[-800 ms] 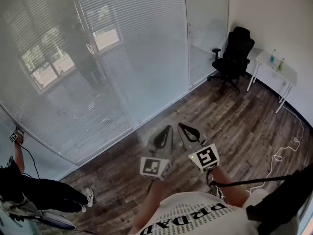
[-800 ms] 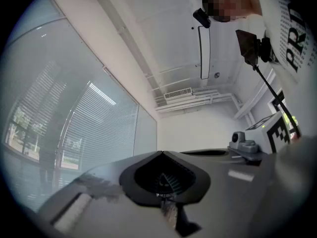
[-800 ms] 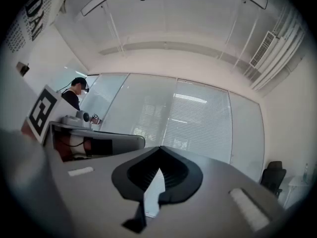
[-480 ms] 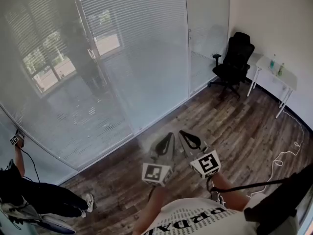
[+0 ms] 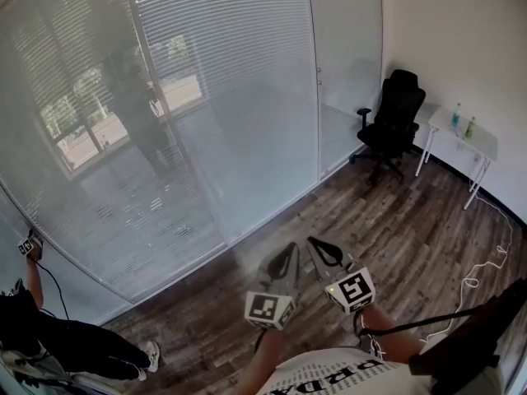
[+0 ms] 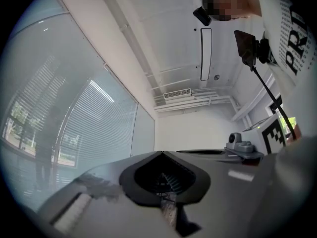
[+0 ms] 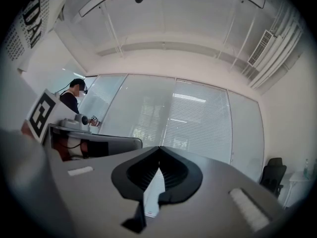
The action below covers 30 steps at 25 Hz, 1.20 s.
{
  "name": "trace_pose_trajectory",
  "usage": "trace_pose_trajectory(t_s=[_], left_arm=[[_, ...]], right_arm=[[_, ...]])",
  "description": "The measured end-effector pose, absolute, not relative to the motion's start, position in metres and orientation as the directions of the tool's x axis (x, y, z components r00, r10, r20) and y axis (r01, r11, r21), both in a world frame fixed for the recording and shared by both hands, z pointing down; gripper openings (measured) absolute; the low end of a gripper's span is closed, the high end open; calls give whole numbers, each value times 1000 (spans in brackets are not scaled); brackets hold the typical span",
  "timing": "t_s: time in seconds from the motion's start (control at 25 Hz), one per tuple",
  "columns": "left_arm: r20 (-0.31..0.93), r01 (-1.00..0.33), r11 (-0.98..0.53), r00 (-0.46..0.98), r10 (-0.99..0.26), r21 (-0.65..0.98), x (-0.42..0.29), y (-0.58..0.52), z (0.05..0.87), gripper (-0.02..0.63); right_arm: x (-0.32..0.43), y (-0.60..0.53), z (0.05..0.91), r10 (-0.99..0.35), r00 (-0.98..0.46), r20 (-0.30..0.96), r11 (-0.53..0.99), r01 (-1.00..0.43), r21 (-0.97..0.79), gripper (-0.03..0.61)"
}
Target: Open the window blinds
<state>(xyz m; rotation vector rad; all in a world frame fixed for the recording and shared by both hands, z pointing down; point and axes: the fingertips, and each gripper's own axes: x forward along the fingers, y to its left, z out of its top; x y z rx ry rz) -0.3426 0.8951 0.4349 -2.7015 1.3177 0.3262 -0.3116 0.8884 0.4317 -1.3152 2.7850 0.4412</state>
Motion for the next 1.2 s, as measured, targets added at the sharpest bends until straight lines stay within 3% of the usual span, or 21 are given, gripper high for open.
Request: trace_pose_trajectory(t_s=[0.4,0.8,1.2], left_arm=[[-223,-787,-617,601,-768,6,-355,901,443,-6],[-198,-789,-613,595,-779,40,-351,838,450,-6],[-175,-789,-614,604,-778,3,-291,744,445,-6]], right_arm=[[-322,885,440,-763,-640,-89,618,-763,187,3],[-317,820,446,-746,-662,-72,647,-746,156,6],[-257,723,439,-743,-664,-87,649,-746,151,6]])
